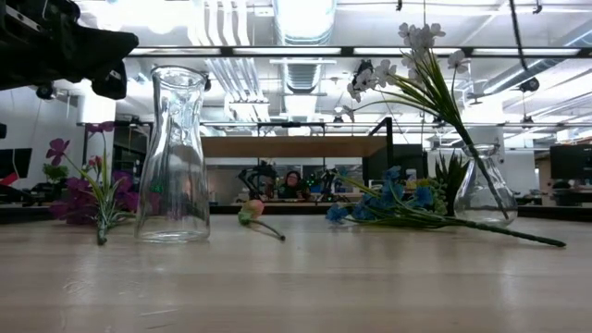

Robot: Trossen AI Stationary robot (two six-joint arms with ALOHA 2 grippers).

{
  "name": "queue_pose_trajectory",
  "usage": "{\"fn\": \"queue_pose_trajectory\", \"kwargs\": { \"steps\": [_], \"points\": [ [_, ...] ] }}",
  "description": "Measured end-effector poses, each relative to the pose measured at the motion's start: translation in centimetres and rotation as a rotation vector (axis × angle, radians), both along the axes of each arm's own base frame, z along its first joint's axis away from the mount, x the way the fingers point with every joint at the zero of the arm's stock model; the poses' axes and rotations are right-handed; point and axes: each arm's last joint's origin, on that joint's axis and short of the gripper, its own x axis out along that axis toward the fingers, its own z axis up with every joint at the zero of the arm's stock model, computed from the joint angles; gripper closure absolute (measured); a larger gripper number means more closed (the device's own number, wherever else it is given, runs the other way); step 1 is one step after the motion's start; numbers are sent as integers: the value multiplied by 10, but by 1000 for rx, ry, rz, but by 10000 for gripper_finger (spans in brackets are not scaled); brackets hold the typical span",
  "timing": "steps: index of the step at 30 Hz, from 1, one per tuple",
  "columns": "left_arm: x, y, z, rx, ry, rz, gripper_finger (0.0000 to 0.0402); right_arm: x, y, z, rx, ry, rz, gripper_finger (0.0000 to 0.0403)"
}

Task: Pick and place flowers into a vace then onto a shelf
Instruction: Put the red tulip into the right crystal vase

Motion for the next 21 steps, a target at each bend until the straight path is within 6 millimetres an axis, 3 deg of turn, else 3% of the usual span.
{"fn": "queue_pose_trajectory", "kwargs": {
  "steps": [13, 21],
  "points": [
    [0, 0, 0, 0, 0, 0, 402, -23, -42, -68, -28, -322, -54, 390],
    [0, 0, 0, 6, -1, 1, 402, -30, -50, -86, -19, -354, -82, 390]
  ]
}}
